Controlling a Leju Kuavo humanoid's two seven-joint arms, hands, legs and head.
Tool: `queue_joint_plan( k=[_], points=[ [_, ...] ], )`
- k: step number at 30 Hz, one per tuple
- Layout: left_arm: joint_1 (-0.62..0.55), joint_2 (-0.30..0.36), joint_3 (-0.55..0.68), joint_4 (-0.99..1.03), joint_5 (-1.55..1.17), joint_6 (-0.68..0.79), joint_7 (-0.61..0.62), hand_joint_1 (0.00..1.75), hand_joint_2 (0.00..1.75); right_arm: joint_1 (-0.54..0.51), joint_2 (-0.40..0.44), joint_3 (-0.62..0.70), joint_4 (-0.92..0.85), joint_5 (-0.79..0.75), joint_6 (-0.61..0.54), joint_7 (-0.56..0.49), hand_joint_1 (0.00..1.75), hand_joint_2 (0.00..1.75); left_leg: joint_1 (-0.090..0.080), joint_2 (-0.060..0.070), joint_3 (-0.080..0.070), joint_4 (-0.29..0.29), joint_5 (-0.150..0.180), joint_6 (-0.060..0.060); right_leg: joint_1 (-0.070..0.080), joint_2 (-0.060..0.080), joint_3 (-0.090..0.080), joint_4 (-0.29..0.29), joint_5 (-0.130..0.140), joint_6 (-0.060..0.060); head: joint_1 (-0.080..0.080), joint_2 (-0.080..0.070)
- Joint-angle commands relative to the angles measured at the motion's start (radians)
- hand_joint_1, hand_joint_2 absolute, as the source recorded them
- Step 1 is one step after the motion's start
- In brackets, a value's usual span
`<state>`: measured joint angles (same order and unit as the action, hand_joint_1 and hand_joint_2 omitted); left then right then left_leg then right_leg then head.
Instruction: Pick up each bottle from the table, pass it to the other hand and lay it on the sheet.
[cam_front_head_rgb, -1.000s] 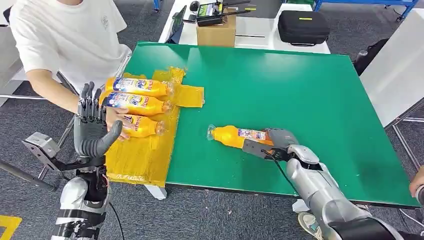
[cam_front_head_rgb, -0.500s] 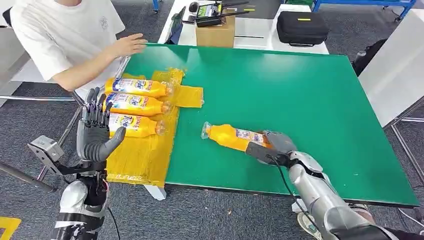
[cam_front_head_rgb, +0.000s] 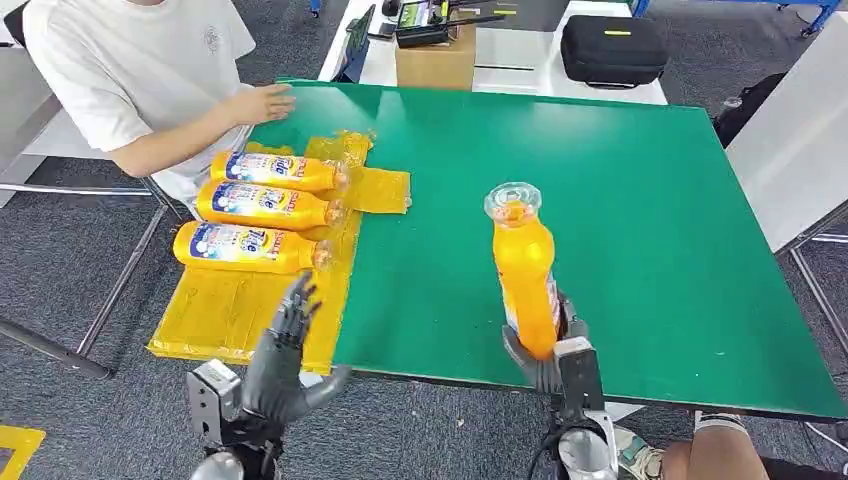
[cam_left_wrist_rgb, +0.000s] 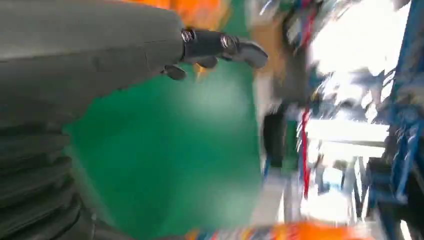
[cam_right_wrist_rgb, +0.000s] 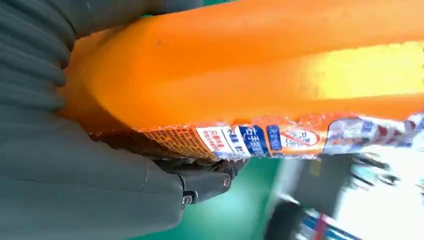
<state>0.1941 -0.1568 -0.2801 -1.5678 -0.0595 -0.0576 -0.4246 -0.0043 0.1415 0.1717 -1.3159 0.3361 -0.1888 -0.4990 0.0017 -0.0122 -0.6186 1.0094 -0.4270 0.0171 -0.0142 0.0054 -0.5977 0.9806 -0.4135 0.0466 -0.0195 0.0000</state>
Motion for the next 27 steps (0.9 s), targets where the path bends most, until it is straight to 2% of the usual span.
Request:
queue_joint_plan(
  k=[1,6,11,12,14,16,23,26,27],
  points=[
    [-0.029,0.013,-0.129,0.191,0.011,-0.010,-0.059,0.00,1.75,0.081,0.011,0.025,-0.241,-0.017,0.007,-0.032,1.75,1.75,0.000,0.002,0.007,0.000,-0.003,-0.001,0.000,0.000,0.007,0.000,-0.002,-0.002,0.000,0.000],
    [-0.055,0.006,-0.141,0.178,-0.040,0.004,-0.088,0.00,1.75,0.098,0.017,0.108,-0.239,-0.008,0.052,-0.004,1.75,1.75,0.000,0.000,0.006,0.000,-0.002,-0.001,0.000,-0.002,0.005,0.000,-0.002,-0.002,0.000,0.000],
    [-0.077,-0.007,-0.179,0.147,0.034,-0.064,-0.091,0.00,1.75,0.077,0.032,0.250,-0.095,0.097,-0.012,-0.042,1.75,1.75,0.001,0.003,0.006,-0.001,-0.001,-0.001,0.001,0.001,0.005,-0.001,0.000,-0.001,0.000,0.000],
    [-0.088,-0.011,-0.186,0.162,0.172,-0.146,-0.032,0.00,1.75,0.054,0.023,0.302,-0.055,0.100,-0.003,-0.042,1.75,1.75,0.001,0.005,0.008,-0.001,-0.002,-0.001,0.002,0.002,0.006,-0.001,-0.001,-0.002,0.000,0.000],
    [-0.109,-0.012,-0.202,0.179,0.171,-0.122,-0.046,0.00,1.75,0.021,0.011,0.368,0.009,0.130,0.026,-0.027,1.75,1.75,0.001,0.004,0.008,-0.001,-0.002,-0.001,0.001,0.001,0.007,-0.001,0.000,-0.002,0.000,0.000],
    [-0.136,-0.017,-0.201,0.193,0.203,-0.137,-0.038,0.00,1.75,-0.009,-0.004,0.439,0.085,0.204,0.007,-0.041,1.75,1.75,0.001,0.005,0.009,-0.002,-0.002,-0.001,0.001,0.002,0.007,-0.002,0.000,-0.002,0.000,0.000],
    [-0.158,-0.048,-0.149,0.160,0.195,-0.069,-0.026,0.00,1.75,-0.032,0.015,0.517,0.194,0.208,-0.003,-0.038,1.75,1.75,0.001,0.003,0.005,-0.002,0.000,-0.001,0.001,0.001,0.005,-0.001,0.000,-0.001,0.000,0.000],
    [-0.165,-0.048,-0.151,0.146,0.219,-0.085,-0.017,0.00,1.75,-0.039,0.010,0.513,0.207,0.201,-0.003,-0.035,1.75,1.75,0.001,0.003,0.009,-0.002,-0.001,-0.001,0.001,0.001,0.008,-0.002,-0.001,-0.002,0.000,0.000],
    [-0.166,-0.041,-0.159,0.140,0.244,-0.114,-0.018,0.00,1.75,-0.039,0.008,0.510,0.206,0.195,-0.002,-0.035,1.75,1.75,0.001,0.003,0.004,-0.001,0.000,0.000,0.001,0.000,0.004,-0.001,0.001,-0.001,0.000,0.000]
  ],
)
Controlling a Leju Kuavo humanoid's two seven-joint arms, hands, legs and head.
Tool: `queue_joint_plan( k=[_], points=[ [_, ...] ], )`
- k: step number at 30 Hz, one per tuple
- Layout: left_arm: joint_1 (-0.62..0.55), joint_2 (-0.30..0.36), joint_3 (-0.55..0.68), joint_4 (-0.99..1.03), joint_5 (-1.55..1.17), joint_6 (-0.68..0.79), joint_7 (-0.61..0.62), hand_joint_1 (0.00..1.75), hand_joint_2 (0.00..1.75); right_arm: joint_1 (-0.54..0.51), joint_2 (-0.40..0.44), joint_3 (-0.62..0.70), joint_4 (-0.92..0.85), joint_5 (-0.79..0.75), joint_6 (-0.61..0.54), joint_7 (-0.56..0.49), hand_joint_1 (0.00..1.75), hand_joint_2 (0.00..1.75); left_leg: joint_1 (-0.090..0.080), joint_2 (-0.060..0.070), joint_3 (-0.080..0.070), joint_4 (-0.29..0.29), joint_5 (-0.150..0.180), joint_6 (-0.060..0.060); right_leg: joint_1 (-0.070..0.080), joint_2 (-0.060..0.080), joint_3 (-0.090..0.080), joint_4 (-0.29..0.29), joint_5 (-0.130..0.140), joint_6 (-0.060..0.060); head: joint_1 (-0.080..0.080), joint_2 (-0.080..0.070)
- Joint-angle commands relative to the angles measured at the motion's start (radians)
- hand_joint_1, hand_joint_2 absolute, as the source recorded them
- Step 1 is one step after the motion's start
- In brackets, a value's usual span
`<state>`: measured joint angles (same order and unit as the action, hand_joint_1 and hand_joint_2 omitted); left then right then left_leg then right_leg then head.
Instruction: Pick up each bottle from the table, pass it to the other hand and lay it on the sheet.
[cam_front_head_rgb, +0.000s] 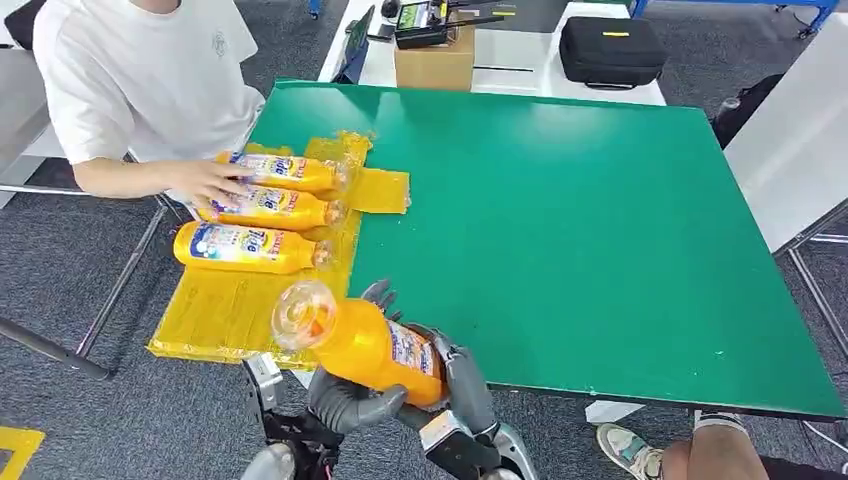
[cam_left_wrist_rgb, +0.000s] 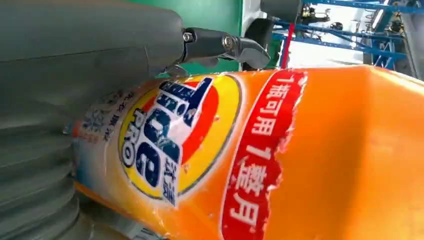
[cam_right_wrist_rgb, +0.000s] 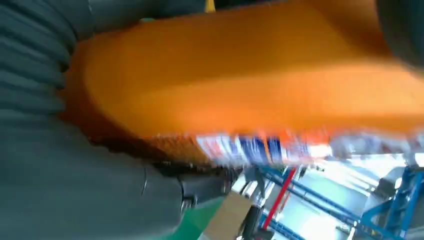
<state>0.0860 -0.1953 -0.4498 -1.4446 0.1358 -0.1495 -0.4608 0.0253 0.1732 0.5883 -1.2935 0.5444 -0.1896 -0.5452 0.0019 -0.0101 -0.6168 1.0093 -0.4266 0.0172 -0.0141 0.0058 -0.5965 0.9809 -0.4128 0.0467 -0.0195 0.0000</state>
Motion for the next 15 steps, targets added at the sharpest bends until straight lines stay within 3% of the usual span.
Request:
queue_joint_plan(
  k=[1,15],
  points=[
    [-0.055,0.006,0.002,0.007,0.060,-0.048,0.017,0.00,1.75,-0.070,-0.028,0.089,0.180,-0.016,0.000,0.011,1.75,1.75,0.001,0.001,0.006,-0.002,-0.002,-0.001,0.001,-0.001,0.006,-0.002,-0.002,-0.002,0.000,0.000],
    [-0.054,0.014,-0.021,0.011,0.053,-0.085,0.023,0.00,1.75,-0.072,-0.027,0.075,0.176,-0.020,0.011,0.015,1.75,1.75,0.001,-0.001,0.003,-0.001,0.000,-0.001,0.001,-0.002,0.003,-0.001,-0.001,-0.001,0.000,0.000]
  ],
)
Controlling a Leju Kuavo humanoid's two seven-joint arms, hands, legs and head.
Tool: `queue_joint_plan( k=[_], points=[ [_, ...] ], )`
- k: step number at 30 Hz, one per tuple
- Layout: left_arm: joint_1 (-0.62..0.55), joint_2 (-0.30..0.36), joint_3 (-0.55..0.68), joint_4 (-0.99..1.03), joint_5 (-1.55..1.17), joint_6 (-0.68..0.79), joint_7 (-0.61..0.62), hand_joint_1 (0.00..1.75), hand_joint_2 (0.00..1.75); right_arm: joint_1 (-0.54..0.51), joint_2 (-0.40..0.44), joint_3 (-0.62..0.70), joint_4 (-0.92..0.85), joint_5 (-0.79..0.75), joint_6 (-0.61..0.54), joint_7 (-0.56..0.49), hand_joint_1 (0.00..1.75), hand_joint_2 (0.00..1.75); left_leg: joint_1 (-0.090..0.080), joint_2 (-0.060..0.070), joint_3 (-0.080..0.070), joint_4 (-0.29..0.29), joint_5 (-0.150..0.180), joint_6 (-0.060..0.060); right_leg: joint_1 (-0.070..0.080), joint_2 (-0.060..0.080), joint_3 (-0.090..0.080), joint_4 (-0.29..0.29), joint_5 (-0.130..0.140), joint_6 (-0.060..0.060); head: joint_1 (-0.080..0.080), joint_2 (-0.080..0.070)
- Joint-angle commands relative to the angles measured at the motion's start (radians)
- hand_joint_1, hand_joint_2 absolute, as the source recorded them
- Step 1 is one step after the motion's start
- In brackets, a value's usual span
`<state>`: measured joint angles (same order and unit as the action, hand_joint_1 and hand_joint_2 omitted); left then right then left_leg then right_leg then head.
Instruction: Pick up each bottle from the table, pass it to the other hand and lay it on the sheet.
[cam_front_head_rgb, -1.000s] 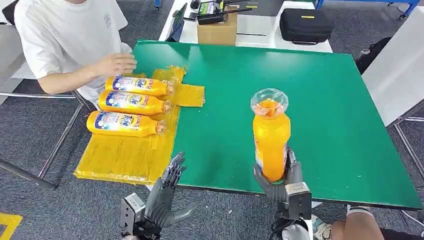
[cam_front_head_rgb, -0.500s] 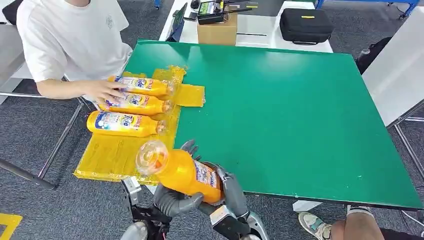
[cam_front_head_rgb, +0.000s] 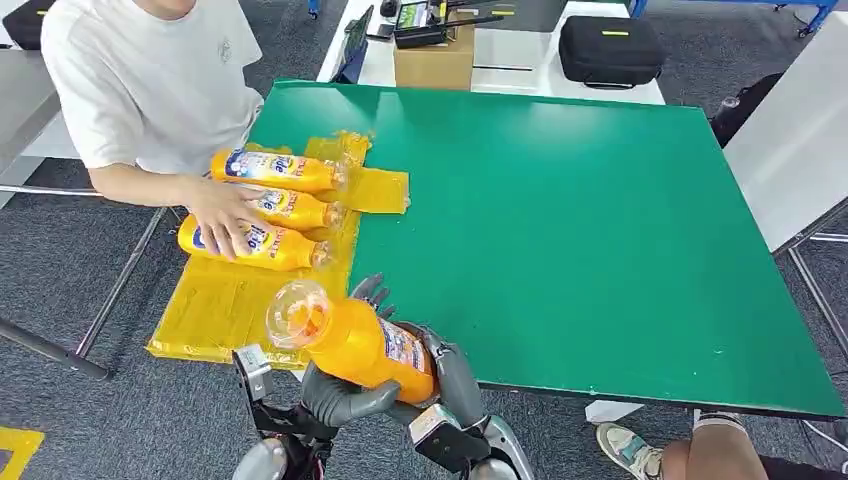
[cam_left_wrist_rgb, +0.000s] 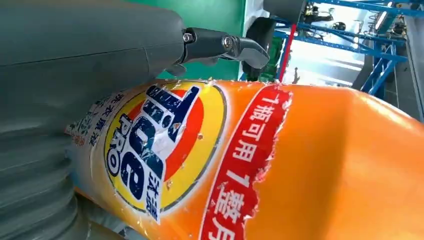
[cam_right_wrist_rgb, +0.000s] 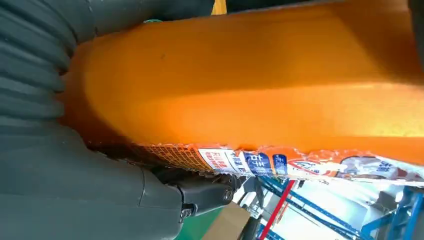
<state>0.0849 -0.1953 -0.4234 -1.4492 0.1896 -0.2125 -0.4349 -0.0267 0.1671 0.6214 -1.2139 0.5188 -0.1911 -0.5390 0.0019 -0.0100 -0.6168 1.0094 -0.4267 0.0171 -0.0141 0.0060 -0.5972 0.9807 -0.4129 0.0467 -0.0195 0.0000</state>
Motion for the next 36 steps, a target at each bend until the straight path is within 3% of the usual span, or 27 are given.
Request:
queue_joint_plan(
  k=[1,2,3,4,5,6,9,10,11,19,23,25,26,28,36],
  points=[
    [-0.055,0.015,-0.048,0.023,-0.015,-0.014,0.005,0.00,1.75,-0.021,-0.021,0.042,0.097,0.006,0.015,0.009,1.75,1.75,0.001,-0.001,0.006,-0.001,-0.001,-0.001,0.001,-0.003,0.006,-0.002,-0.002,-0.002,0.000,0.000],
    [-0.056,0.014,-0.048,0.027,-0.021,-0.008,0.007,0.19,1.75,-0.021,-0.020,0.041,0.098,0.006,0.016,0.010,1.75,1.75,0.000,-0.001,0.004,-0.001,-0.001,-0.001,0.001,-0.002,0.005,-0.001,-0.001,-0.001,0.000,0.000],
    [-0.058,0.011,-0.045,0.045,-0.004,-0.026,0.015,1.75,1.75,-0.022,-0.019,0.041,0.100,0.006,0.021,0.010,1.75,1.75,0.001,-0.001,0.006,-0.001,-0.001,-0.001,0.001,-0.003,0.007,-0.001,-0.002,-0.002,0.000,0.000],
    [-0.058,0.012,-0.046,0.052,0.002,-0.038,0.015,1.75,1.75,-0.024,-0.019,0.044,0.106,0.009,0.024,0.015,1.75,1.75,0.000,-0.001,0.004,-0.001,-0.001,-0.001,0.001,-0.002,0.005,-0.001,-0.001,-0.001,0.000,0.000],
    [-0.058,0.011,-0.045,0.056,0.008,-0.046,0.015,1.75,1.75,-0.024,-0.019,0.044,0.109,0.010,0.024,0.017,1.27,1.75,0.001,-0.001,0.006,-0.001,-0.002,-0.001,0.001,-0.003,0.007,-0.001,-0.002,-0.002,0.000,0.000],
    [-0.057,0.009,-0.041,0.062,0.030,-0.061,0.020,1.75,1.75,-0.025,-0.016,0.043,0.115,0.020,0.012,0.034,0.10,1.75,0.001,-0.001,0.005,-0.001,-0.001,-0.001,0.001,-0.002,0.005,-0.002,-0.001,-0.001,0.000,0.000],
    [-0.055,0.008,-0.039,0.062,0.032,-0.062,0.021,1.75,1.75,-0.025,-0.014,0.044,0.117,0.022,0.009,0.039,0.10,1.75,0.000,-0.001,0.004,-0.002,-0.001,-0.001,0.001,-0.002,0.005,-0.002,-0.001,-0.001,0.000,0.000],
    [-0.052,0.006,-0.035,0.061,0.053,-0.074,0.029,1.75,1.75,-0.023,-0.009,0.041,0.117,0.027,-0.002,0.041,0.00,1.75,0.000,-0.001,0.004,-0.001,-0.001,-0.001,0.000,-0.002,0.004,-0.001,-0.001,-0.001,0.000,0.000],
    [-0.053,0.008,-0.034,0.060,0.063,-0.083,0.039,1.75,1.75,-0.024,-0.008,0.043,0.118,0.027,0.000,0.041,0.00,0.00,0.000,-0.001,0.006,-0.001,-0.001,-0.001,0.001,-0.002,0.006,-0.001,-0.002,-0.002,0.000,0.000],
    [-0.046,0.007,0.004,0.032,0.008,-0.021,0.020,1.75,1.75,-0.014,-0.001,0.038,0.121,0.018,-0.046,0.024,0.00,0.00,0.000,0.000,0.005,-0.001,-0.001,-0.001,0.001,-0.001,0.005,-0.001,-0.001,-0.001,0.000,0.000],
    [-0.064,0.022,0.073,0.004,-0.186,0.161,0.049,1.75,1.75,0.004,-0.003,0.026,0.091,0.002,-0.103,-0.001,0.00,0.00,0.001,0.000,0.003,-0.001,-0.001,-0.001,0.001,-0.001,0.004,-0.001,-0.001,-0.001,0.000,0.000],
    [-0.070,0.023,0.083,0.010,-0.209,0.174,0.058,1.75,1.75,0.010,-0.006,0.026,0.075,-0.006,-0.103,-0.001,0.00,0.00,0.001,0.000,0.004,-0.001,-0.001,-0.001,0.001,-0.001,0.004,-0.001,-0.001,-0.002,0.000,0.000],
    [-0.075,0.025,0.103,0.010,-0.313,0.259,0.082,1.75,1.75,0.018,-0.010,0.021,0.056,-0.026,-0.108,-0.004,0.00,0.00,0.001,0.000,0.007,-0.001,-0.002,-0.001,0.002,-0.001,0.007,-0.001,-0.002,-0.003,0.000,0.000],
    [-0.086,0.061,0.122,0.003,-0.476,0.348,0.101,1.75,1.75,0.031,-0.016,0.017,0.027,-0.028,-0.129,-0.008,0.00,0.00,0.000,0.000,0.002,-0.001,0.000,-0.001,0.000,0.000,0.002,-0.001,0.000,-0.001,0.000,0.000],
    [-0.171,0.226,0.261,0.039,-0.927,0.378,0.157,1.75,1.75,0.048,-0.045,-0.024,-0.020,-0.035,-0.121,-0.021,0.00,0.00,0.000,0.001,0.003,-0.001,0.000,-0.001,0.001,0.000,0.002,0.000,0.000,-0.001,0.000,0.000]
  ],
)
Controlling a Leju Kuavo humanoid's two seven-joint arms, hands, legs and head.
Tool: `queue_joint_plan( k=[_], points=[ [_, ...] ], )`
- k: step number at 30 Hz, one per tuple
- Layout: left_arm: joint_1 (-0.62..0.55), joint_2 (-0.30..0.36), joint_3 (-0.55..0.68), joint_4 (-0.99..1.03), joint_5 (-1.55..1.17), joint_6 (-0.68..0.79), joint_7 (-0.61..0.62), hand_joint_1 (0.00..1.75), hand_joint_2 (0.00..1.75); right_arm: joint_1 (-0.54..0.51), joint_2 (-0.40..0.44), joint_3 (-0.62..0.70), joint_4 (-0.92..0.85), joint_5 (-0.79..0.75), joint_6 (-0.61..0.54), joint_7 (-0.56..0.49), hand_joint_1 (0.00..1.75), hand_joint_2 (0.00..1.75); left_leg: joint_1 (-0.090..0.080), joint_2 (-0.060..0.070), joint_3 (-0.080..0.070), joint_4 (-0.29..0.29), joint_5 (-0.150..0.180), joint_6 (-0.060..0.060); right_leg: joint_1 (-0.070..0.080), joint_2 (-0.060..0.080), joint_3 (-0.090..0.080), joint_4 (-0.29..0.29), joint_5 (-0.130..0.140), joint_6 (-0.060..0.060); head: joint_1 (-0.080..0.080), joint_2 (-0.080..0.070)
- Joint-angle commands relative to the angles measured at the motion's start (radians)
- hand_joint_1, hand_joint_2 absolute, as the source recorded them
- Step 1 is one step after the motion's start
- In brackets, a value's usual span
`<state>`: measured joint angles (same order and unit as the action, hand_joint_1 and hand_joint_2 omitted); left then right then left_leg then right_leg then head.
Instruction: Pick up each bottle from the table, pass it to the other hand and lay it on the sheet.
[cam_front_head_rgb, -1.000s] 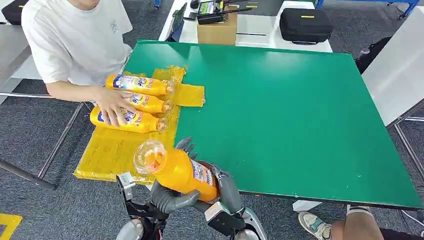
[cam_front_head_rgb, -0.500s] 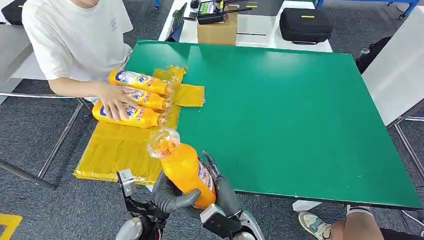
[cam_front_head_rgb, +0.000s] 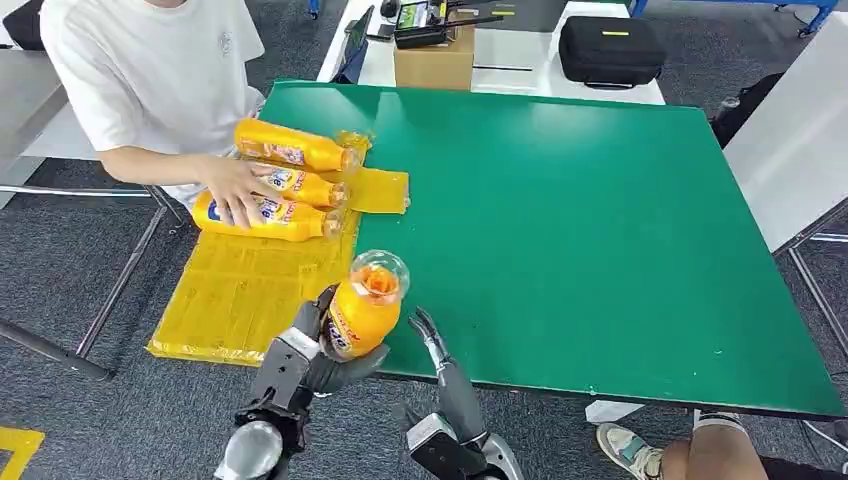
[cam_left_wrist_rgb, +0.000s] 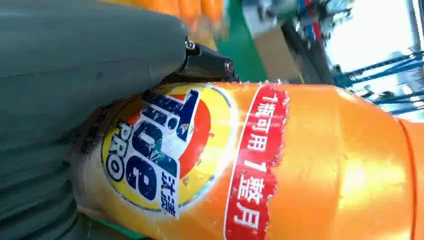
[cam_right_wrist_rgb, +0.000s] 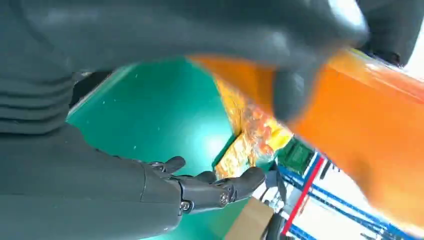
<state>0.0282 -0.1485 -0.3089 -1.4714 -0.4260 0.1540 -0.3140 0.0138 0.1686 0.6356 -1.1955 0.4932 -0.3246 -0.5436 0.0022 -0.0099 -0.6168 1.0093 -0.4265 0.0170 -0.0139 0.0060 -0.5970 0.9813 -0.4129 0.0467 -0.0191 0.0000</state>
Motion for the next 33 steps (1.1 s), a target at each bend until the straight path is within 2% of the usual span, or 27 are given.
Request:
queue_joint_plan(
  k=[1,10,15,16,18,21,26,29,31,33],
  points=[
    [-0.124,0.185,0.150,0.070,-0.326,0.003,0.028,1.75,1.75,0.006,-0.046,-0.042,-0.036,-0.010,0.017,-0.019,0.00,0.00,0.000,0.001,0.005,-0.002,-0.001,-0.001,0.001,0.000,0.004,-0.001,-0.001,-0.002,0.000,0.000],
    [-0.152,0.190,0.145,0.101,-0.361,-0.006,0.022,1.75,1.75,0.002,-0.039,-0.050,-0.024,-0.010,0.024,-0.024,0.00,0.00,0.000,0.000,0.003,-0.001,0.000,-0.001,0.000,-0.001,0.003,-0.001,-0.001,-0.001,0.000,0.000],
    [-0.295,0.332,0.058,0.298,-0.602,-0.023,0.080,1.75,1.75,-0.020,-0.032,-0.046,0.013,-0.005,0.063,-0.049,0.00,0.00,0.001,-0.001,0.003,-0.001,0.000,-0.001,0.001,-0.002,0.004,-0.001,-0.001,-0.002,0.000,0.000],
    [-0.333,0.348,0.052,0.362,-0.625,-0.045,0.089,1.75,1.75,-0.024,-0.031,-0.045,0.020,-0.005,0.068,-0.051,0.00,0.00,0.001,-0.003,0.006,-0.002,0.000,-0.002,0.001,-0.004,0.007,-0.001,-0.002,-0.003,0.000,0.000],
    [-0.429,0.372,0.032,0.514,-0.676,-0.078,0.114,1.75,1.75,-0.032,-0.027,-0.044,0.042,-0.008,0.081,-0.061,0.00,0.00,0.001,-0.002,0.003,-0.002,0.001,-0.002,0.001,-0.002,0.003,-0.001,0.000,-0.002,0.000,0.000],
    [-0.563,0.343,0.008,0.714,-0.728,-0.092,0.149,1.75,1.75,-0.041,-0.020,-0.032,0.068,-0.011,0.092,-0.068,0.00,0.00,0.001,-0.003,0.003,-0.002,0.002,-0.002,0.001,-0.004,0.003,0.000,0.001,-0.004,0.000,0.000],
    [-0.586,0.331,-0.009,0.752,-0.745,-0.097,0.162,1.75,1.75,-0.044,-0.019,-0.029,0.074,-0.012,0.093,-0.070,0.00,0.00,0.003,-0.001,0.004,-0.001,0.003,-0.004,0.003,-0.003,0.004,0.000,0.001,-0.004,0.000,0.000],
    [-0.671,0.293,-0.072,0.899,-0.816,-0.107,0.198,1.75,1.75,-0.061,-0.010,-0.023,0.103,-0.017,0.105,-0.078,0.00,0.00,0.003,0.000,0.005,-0.001,0.002,-0.004,0.002,-0.002,0.005,0.000,0.001,-0.004,0.000,0.000],
    [-0.697,0.261,-0.085,0.957,-0.827,-0.112,0.205,1.66,1.75,-0.069,-0.005,-0.023,0.115,-0.018,0.109,-0.079,0.00,0.00,0.003,-0.003,0.005,-0.001,0.003,-0.004,0.002,-0.005,0.006,0.000,0.000,-0.004,0.000,0.000],
    [-0.723,0.226,-0.106,1.030,-0.847,-0.123,0.228,1.47,1.75,-0.078,0.001,-0.024,0.127,-0.019,0.112,-0.082,0.00,0.00,0.002,-0.004,0.003,-0.001,0.004,-0.004,0.002,-0.005,0.003,0.000,0.001,-0.004,0.000,0.000]
  ],
)
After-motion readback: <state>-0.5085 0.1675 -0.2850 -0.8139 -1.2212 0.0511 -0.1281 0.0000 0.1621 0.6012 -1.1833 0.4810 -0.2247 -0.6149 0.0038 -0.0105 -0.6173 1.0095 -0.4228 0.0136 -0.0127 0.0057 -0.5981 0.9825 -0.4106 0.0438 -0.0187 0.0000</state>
